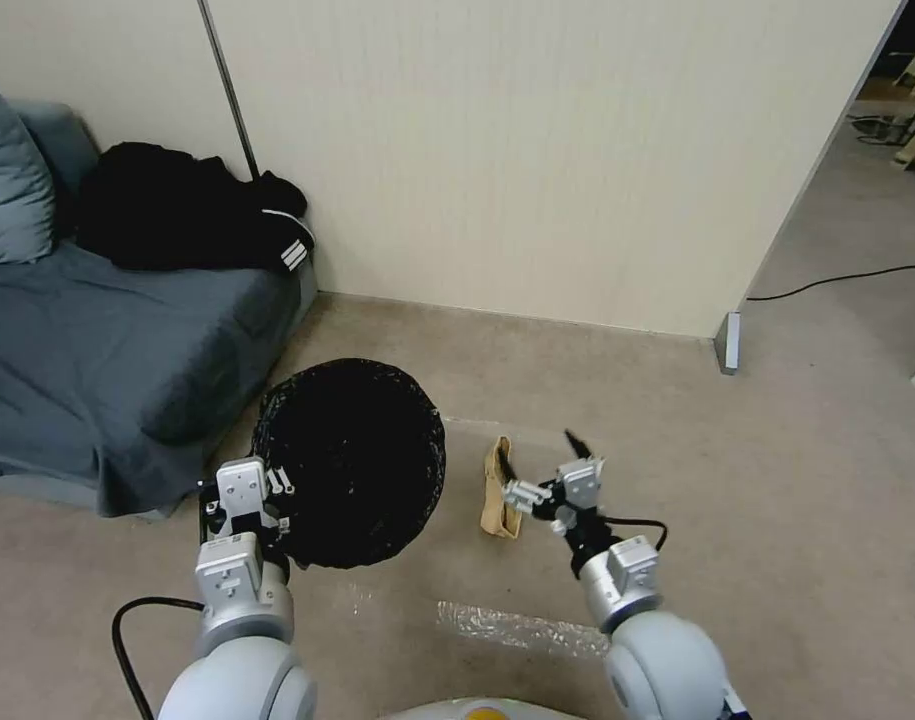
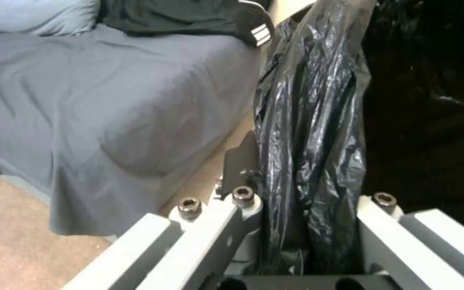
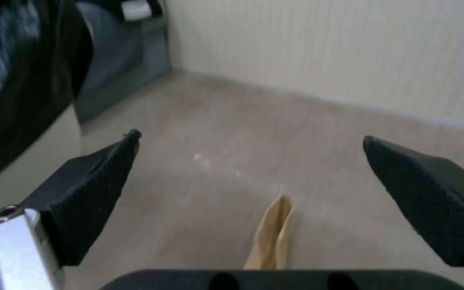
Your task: Pick up the trash bin, then pick up the garbage from the floor and place it into the trash bin.
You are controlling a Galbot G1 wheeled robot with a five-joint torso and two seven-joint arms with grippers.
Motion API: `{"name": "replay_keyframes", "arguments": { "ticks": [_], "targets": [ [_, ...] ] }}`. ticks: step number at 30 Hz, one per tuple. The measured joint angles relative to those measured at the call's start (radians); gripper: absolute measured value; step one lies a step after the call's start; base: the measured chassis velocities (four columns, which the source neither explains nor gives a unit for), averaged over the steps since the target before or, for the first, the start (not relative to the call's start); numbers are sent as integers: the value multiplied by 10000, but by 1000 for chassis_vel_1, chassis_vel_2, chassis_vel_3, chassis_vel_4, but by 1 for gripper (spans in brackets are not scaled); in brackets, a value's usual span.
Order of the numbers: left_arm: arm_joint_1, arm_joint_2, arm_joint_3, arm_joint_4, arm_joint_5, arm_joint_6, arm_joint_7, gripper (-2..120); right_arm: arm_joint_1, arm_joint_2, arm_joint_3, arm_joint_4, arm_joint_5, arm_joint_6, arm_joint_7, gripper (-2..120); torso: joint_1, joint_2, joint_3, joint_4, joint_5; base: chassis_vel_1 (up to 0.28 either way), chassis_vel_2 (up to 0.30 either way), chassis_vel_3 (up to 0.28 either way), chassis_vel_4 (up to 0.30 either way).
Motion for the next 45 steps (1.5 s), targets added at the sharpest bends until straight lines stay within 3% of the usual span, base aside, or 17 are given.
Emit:
{"name": "replay_keyframes", "arguments": {
  "ticks": [7, 22, 30, 35, 45],
  "targets": [
    [70, -104, 119, 134, 308, -122, 57, 1, 1165, -251, -979, -1542, 951, -537, 510, 100, 0, 0, 0, 3, 1, 0, 0, 0, 0],
    [186, -101, -20, 126, 284, -154, 14, 1, 3686, 89, -1794, -5107, 1414, -248, 500, 100, 1, 0, 0, 2, 1, 0, 0, 0, 0],
    [337, -88, -105, 214, 294, -335, -75, 1, 4656, 562, -1766, -7543, 548, 718, 76, 100, 0, -1, 0, 1, 0, 0, 0, 0, 0],
    [398, -96, -96, 254, 350, -342, -78, 1, 4839, 806, -1687, -8163, 544, 874, -17, 99, 0, 0, 0, 0, 0, 0, 0, 0, 0],
    [517, 0, -57, 259, 406, -347, -62, 1, 5125, 1337, -1500, -10016, 32, 1621, -274, 82, 0, 0, 0, 0, 0, 0, 0, 0, 0]
  ]
}}
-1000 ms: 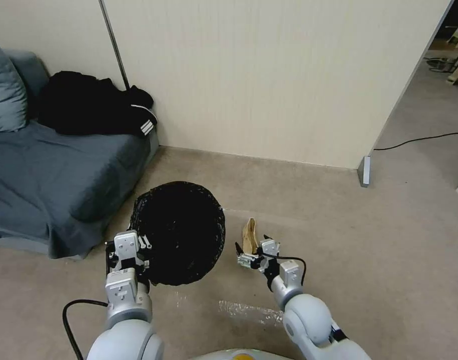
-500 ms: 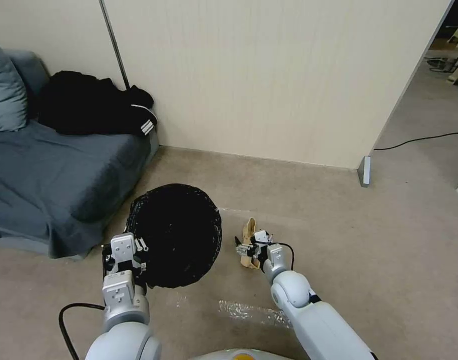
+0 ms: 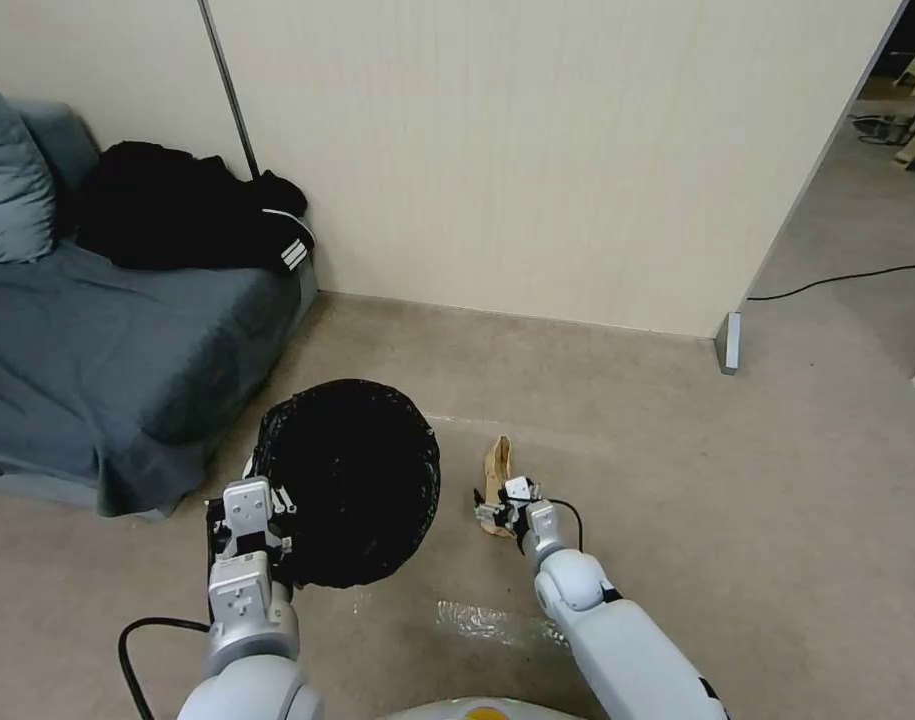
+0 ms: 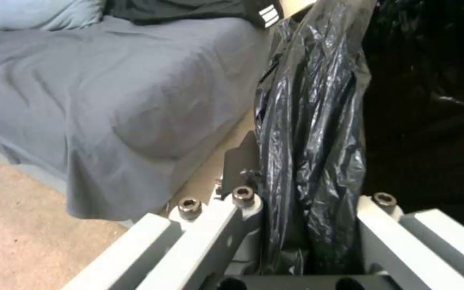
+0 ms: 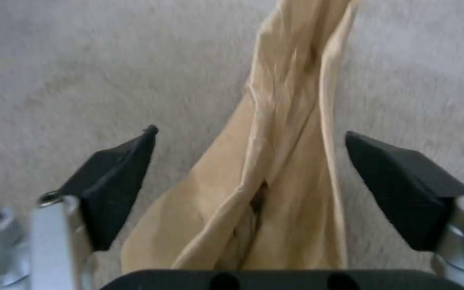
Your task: Pick up the trash bin, then pick up the garbage from the floor and place it into the trash bin.
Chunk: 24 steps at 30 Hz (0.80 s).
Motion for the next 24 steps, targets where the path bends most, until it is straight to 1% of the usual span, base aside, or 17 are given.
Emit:
{"name": "replay_keyframes", "arguments": {
  "ticks": [1, 3, 4, 7, 8, 9, 11, 12, 13, 16, 17, 18, 19, 20, 21, 23, 24],
  "targets": [
    [2, 10, -4, -7, -6, 0, 0, 1, 13, 22, 21, -82, -17, 47, -7, 81, 0, 0, 0, 0, 1, 0, 0, 0, 0],
    [16, 30, -10, -29, -16, 1, 0, 1, 29, 57, 75, -202, -38, 133, -12, 71, 0, 0, 0, 1, 0, 0, 0, 0, 0],
    [16, 30, -10, -29, -16, 1, 0, 1, 29, 57, 75, -202, -38, 133, -12, 71, 0, 0, 0, 1, 0, 0, 0, 0, 0],
    [22, -17, 85, -37, -20, 14, -7, 1, -33, 13, 180, -173, -100, 177, -13, 54, -1, 0, 0, 0, 0, 0, 0, 0, 0],
    [22, -37, 110, -40, -21, 20, -9, 1, -59, -8, 206, -122, -104, 177, -13, 51, 0, 0, 0, 0, 0, 0, 0, 0, 0],
    [22, -37, 110, -40, -21, 20, -9, 1, -59, -8, 206, -122, -104, 177, -13, 51, 0, 0, 0, 0, 0, 0, 0, 0, 0],
    [21, -52, 153, -41, 0, 46, -19, 1, -136, -84, 302, 31, -111, 163, -12, 39, 0, 0, 0, 1, 0, 0, 0, 0, 0],
    [21, -52, 153, -41, 0, 46, -19, 1, -136, -84, 302, 31, -111, 163, -12, 39, 0, 0, 0, 1, 0, 0, 0, 0, 0],
    [22, -40, 181, -42, 8, 52, -21, 1, -164, -102, 333, 78, -112, 153, -11, 36, 0, 0, 0, 0, 0, 0, 0, 0, 0],
    [-1, 17, 238, -25, 12, 55, -7, 1, -230, -77, 481, 240, -53, 51, 0, 21, 0, 0, 0, 0, 0, 0, 0, 0, 0],
    [-1, 17, 238, -25, 12, 55, -7, 1, -230, -77, 481, 240, -53, 51, 0, 21, 0, 0, 0, 0, 0, 0, 0, 0, 0],
    [-5, 38, 243, -16, 1, 62, -4, 1, -240, -56, 511, 265, -51, 37, 1, 18, 0, 0, 0, 0, 0, 0, 0, 0, 0],
    [-18, 73, 246, 2, -24, 70, 7, 1, -256, -24, 539, 304, -50, 15, 3, 11, 0, 0, 0, 1, 0, 0, 0, 0, 0],
    [-32, 96, 247, 11, -45, 76, 13, 1, -270, -3, 556, 337, -50, -5, 8, 8, 0, 0, -1, 1, 0, 0, 0, 0, 0],
    [-32, 96, 247, 11, -45, 76, 13, 1, -270, -3, 556, 337, -50, -5, 8, 8, 0, 0, -1, 1, 0, 0, 0, 0, 0],
    [-86, 143, 245, 37, -111, 87, 17, 1, -296, 56, 609, 387, -64, -33, 29, 0, 0, 0, 0, 1, 0, 0, 0, 0, 0],
    [-117, 155, 245, 53, -142, 91, 19, 1, -310, 77, 637, 416, -78, -43, 46, 0, 0, 0, 0, 1, 0, 0, 0, 0, 0]
  ]
}}
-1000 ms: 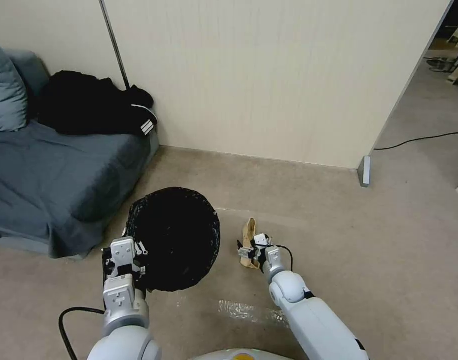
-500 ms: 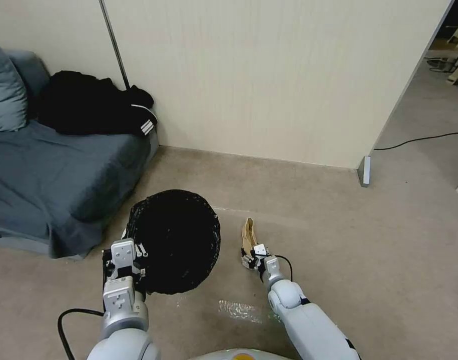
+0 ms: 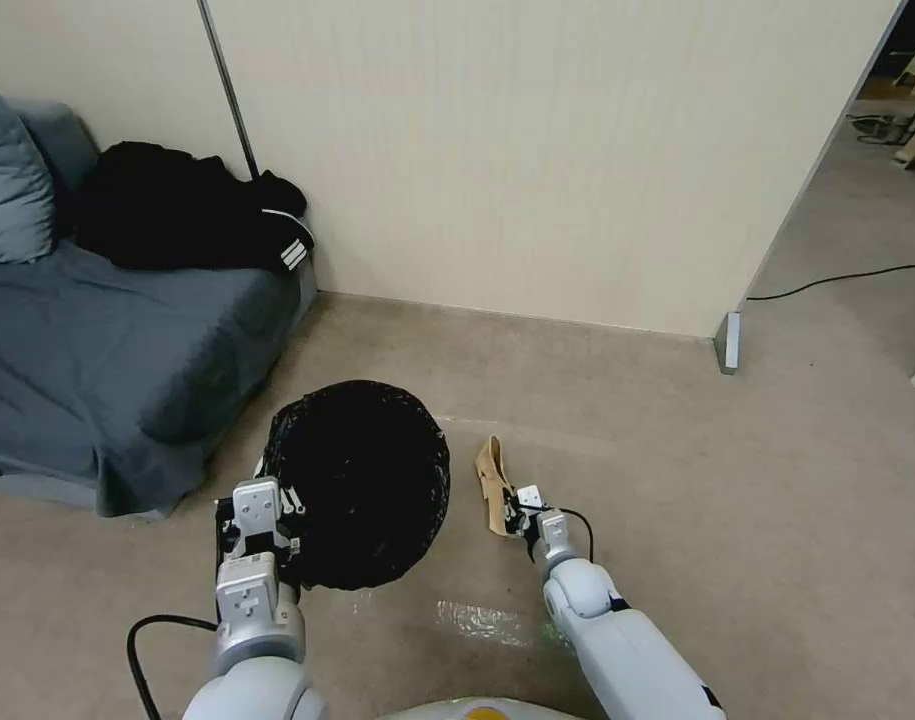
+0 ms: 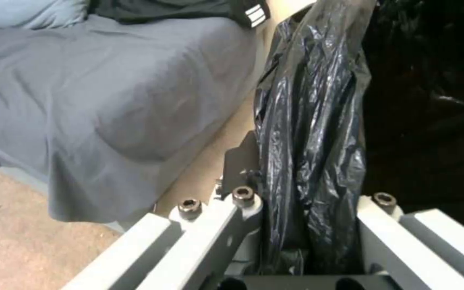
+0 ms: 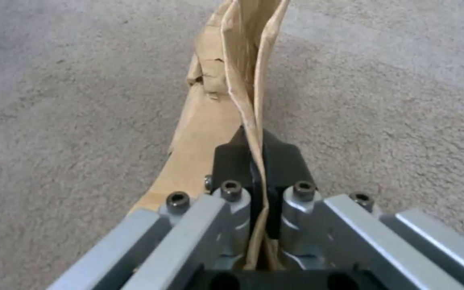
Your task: Pick up the trash bin, then pick up the garbage from the floor and place it into the trash bin.
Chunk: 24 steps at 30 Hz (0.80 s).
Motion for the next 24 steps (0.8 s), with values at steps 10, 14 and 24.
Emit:
{"name": "replay_keyframes", "arguments": {
  "ticks": [10, 14, 24],
  "targets": [
    [-175, -26, 81, 129, -36, 3, 6, 1, -154, -241, 58, 662, 96, -233, 248, 0, -1, 0, 0, 0, 0, 0, 0, 0, 0],
    [-278, -8, 58, 186, -72, 3, 11, 1, -429, -520, 203, 1776, 408, -398, 725, 0, 0, 0, 1, 0, 1, 0, 0, 0, 0],
    [-518, -18, 189, 473, -111, -89, 36, 1, -1775, -1093, 967, 6106, 727, -440, 1588, 0, 0, 0, 0, -1, 1, 0, 0, 0, 0]
  ]
}}
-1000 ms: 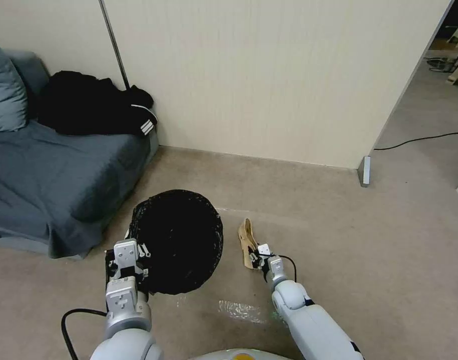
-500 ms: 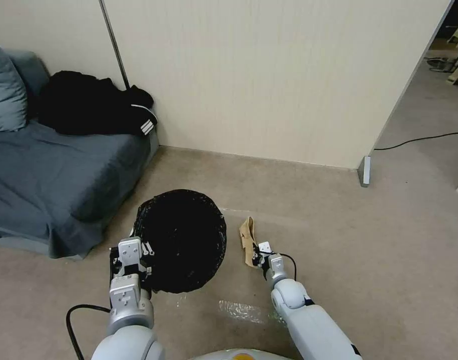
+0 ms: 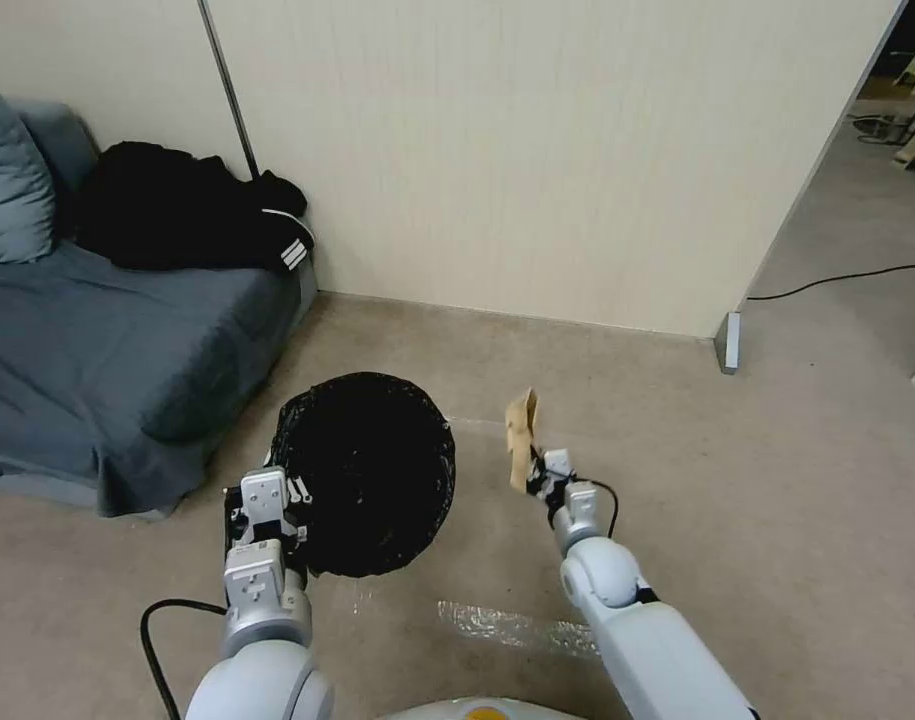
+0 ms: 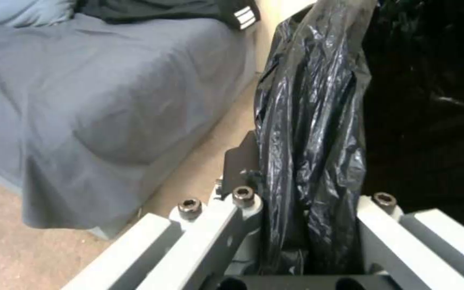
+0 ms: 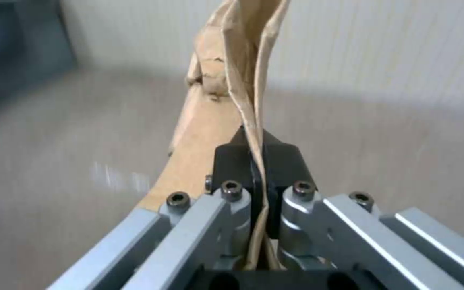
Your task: Pick up the trash bin, then pick up the garbage from the floor and place it into the trash bin.
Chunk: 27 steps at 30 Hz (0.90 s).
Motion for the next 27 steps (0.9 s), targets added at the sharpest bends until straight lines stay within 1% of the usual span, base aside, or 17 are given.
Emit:
{"name": "replay_keyframes", "arguments": {
  "ticks": [2, 3, 4, 7, 8, 9, 10, 11, 13, 14, 16, 17, 20, 21, 24, 25, 27],
  "targets": [
    [-58, 49, 26, 97, -15, -21, 11, 1, -557, -174, 224, 1672, -157, 260, -76, 0, 0, 0, 0, 0, -4, 0, 0, 0, 0],
    [-81, 71, 32, 133, -24, -21, 15, 1, -784, -253, 298, 2277, -222, 499, -240, 0, 0, 0, 0, -1, -3, 0, 0, 0, 0],
    [-81, 71, 32, 133, -24, -21, 15, 1, -784, -253, 298, 2277, -222, 499, -240, 0, 0, 0, 0, -1, -3, 0, 0, 0, 0],
    [-158, 94, 103, 234, -78, -12, 114, 1, -1460, -560, 354, 4084, -343, 1348, -1076, 0, 0, 0, 0, 1, -3, 0, 0, 0, 0],
    [-187, 94, 118, 242, -152, 23, 135, 1, -1624, -659, 301, 4479, -373, 1527, -1274, 0, 0, 1, -1, 0, -3, 0, 0, 0, 0],
    [-187, 94, 118, 242, -152, 23, 135, 1, -1624, -659, 301, 4479, -373, 1527, -1274, 0, 0, 1, -1, 0, -3, 0, 0, 0, 0],
    [-205, 94, 123, 244, -208, 54, 160, 1, -1796, -762, 207, 4851, -402, 1646, -1453, 0, 0, 1, 0, 0, -1, 0, 0, 0, 0],
    [-218, 111, 123, 253, -260, 82, 203, 1, -2045, -920, 29, 5350, -426, 1783, -1754, 0, 0, 2, -1, 0, -2, 0, 0, 0, 0],
    [-215, 137, 121, 255, -297, 93, 241, 1, -2328, -1125, -306, 5783, -533, 1966, -2195, 0, -1, 2, -1, 0, -2, 0, 0, 0, 0],
    [-215, 137, 121, 255, -297, 93, 241, 1, -2328, -1125, -306, 5783, -533, 1966, -2195, 0, -1, 2, -1, 0, -2, 0, 0, 0, 0],
    [-207, 139, 149, 255, -302, 104, 275, 1, -2447, -1240, -620, 5893, -674, 2040, -2383, 0, 0, 1, -1, 1, -2, 0, 0, 0, 0],
    [-190, 133, 194, 254, -319, 151, 303, 1, -2500, -1317, -937, 5890, -803, 2064, -2434, 0, 0, 1, -1, 1, -2, 0, 0, 0, 0],
    [-128, 116, 280, 184, -376, 256, 342, 1, -2463, -1336, -1674, 5441, -1157, 2083, -2426, 0, 0, 1, 0, 1, -2, 0, 0, 0, 0],
    [-128, 116, 280, 184, -376, 256, 342, 1, -2463, -1336, -1674, 5441, -1157, 2083, -2426, 0, 0, 1, 0, 1, -2, 0, 0, 0, 0],
    [-61, 107, 263, 95, -376, 261, 341, 1, -2219, -1137, -2264, 4783, -1251, 2083, -2297, 0, 0, 1, 0, 2, -2, 0, 0, 0, 0],
    [-61, 107, 263, 95, -376, 261, 341, 1, -2219, -1137, -2264, 4783, -1251, 2083, -2297, 0, 0, 1, 0, 2, -2, 0, 0, 0, 0],
    [-21, 96, 252, 42, -354, 278, 364, 1, -2043, -1019, -2500, 4388, -1326, 2081, -2204, 0, 0, 1, 0, 2, -1, 0, 0, 0, 0]
  ]
}}
